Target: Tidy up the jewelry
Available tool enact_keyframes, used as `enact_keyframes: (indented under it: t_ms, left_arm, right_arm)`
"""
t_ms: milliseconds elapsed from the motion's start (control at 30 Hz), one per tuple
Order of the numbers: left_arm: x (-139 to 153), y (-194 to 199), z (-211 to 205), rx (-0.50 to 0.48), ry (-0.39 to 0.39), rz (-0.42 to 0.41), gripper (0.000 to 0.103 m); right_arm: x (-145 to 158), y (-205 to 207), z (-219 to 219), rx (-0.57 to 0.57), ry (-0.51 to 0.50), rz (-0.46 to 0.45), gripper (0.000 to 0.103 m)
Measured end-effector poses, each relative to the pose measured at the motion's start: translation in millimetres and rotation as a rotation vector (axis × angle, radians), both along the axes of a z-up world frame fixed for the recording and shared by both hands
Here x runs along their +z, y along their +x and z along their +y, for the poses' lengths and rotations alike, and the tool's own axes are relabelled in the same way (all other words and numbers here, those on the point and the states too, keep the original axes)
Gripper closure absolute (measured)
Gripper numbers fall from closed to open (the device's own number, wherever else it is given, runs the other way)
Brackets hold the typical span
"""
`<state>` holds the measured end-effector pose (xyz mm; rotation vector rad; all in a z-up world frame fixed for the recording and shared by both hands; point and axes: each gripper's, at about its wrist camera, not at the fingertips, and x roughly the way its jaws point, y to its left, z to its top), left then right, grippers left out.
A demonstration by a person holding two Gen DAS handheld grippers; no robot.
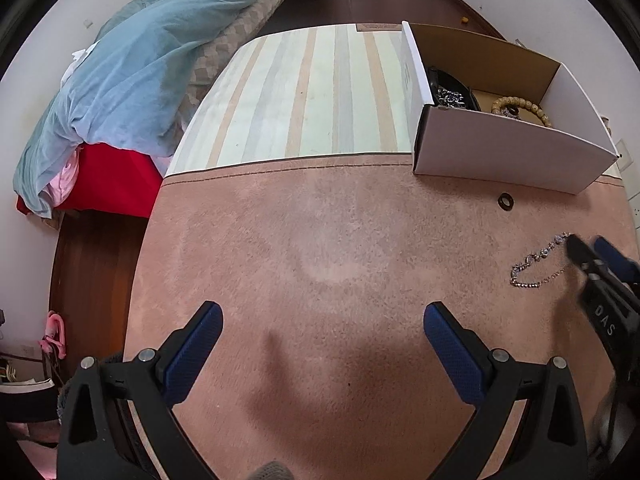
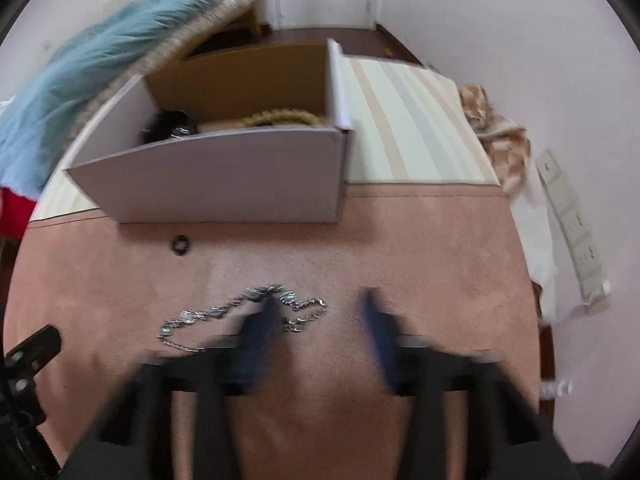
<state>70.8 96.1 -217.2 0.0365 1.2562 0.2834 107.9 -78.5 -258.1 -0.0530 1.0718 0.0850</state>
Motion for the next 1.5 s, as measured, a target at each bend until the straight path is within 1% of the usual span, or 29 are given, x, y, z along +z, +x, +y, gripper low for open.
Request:
enact_keyframes:
  t_ms: [33,67,133,300,433,533,600,633,667,700,767,800,867,900,967,1033,1133,1333,1500]
  left_arm:
    - [-1,2,0,-0.003,0.001,0.000,0.000]
    - [-1,3,-2,-0.006,0.004,0.000,0.000]
    - [0,6,-4,-0.015,0.005,-0.003,0.000]
    - [3,17,-18,-0.044,-0.017,-0.025,0.000]
    - [4,31,-36,-0.075,-0.066,-0.046,0.000]
    - [-2,44,-51,-0.091,-0.126,-0.052,0.001]
    - [-7,52,-61,-0.108,-0.138,-0.051,0.001]
    - [-10,56,-67,-0.122,-0.138,-0.054,0.005]
    - [-12,59,-72,-0.130,-0.133,-0.054,0.013]
    - [-14,61,-75,-0.137,-0.131,-0.054,0.018]
    - [-17,66,-82,-0.149,-0.131,-0.054,0.032]
    - [-18,68,-85,-0.157,-0.130,-0.057,0.037]
    - [-21,71,-89,-0.172,-0.121,-0.060,0.057]
    - [-21,72,-91,-0.181,-0.130,-0.070,0.061]
    - [-20,71,-94,-0.192,-0.136,-0.082,0.080]
    - [-20,72,-96,-0.196,-0.147,-0.085,0.088]
    - [-20,72,-96,-0.197,-0.155,-0.096,0.093]
    - [-16,69,-90,-0.201,-0.171,-0.122,0.093]
    - [1,57,-93,-0.221,-0.184,-0.157,0.093]
  right_arm:
    - [0,-1,2,0.006,-0.009,0.001,0.101]
    - [0,-3,3,0.015,-0.012,0.001,0.101]
    - [1,-7,-2,0.007,0.013,0.005,0.101]
    - [18,-14,-51,-0.117,0.106,-0.018,0.101]
    - [37,-17,-86,-0.178,0.142,-0.040,0.101]
    - [42,-18,-96,-0.194,0.136,-0.047,0.101]
    - [42,-16,-100,-0.203,0.135,-0.049,0.101]
    - [41,-16,-102,-0.210,0.134,-0.047,0.101]
    - [41,-15,-105,-0.214,0.137,-0.044,0.101]
    - [40,-15,-106,-0.219,0.139,-0.043,0.101]
    - [37,-15,-110,-0.227,0.141,-0.041,0.101]
    - [36,-15,-110,-0.230,0.144,-0.039,0.101]
    - [35,-14,-110,-0.236,0.146,-0.038,0.101]
    - [35,-14,-110,-0.239,0.150,-0.036,0.101]
    - [34,-13,-111,-0.243,0.152,-0.036,0.101]
    - [35,-13,-111,-0.244,0.156,-0.038,0.101]
    - [37,-12,-111,-0.245,0.162,-0.041,0.101]
    - [47,-15,-109,-0.238,0.183,-0.057,0.101]
    - [64,-19,-104,-0.216,0.202,-0.082,0.101]
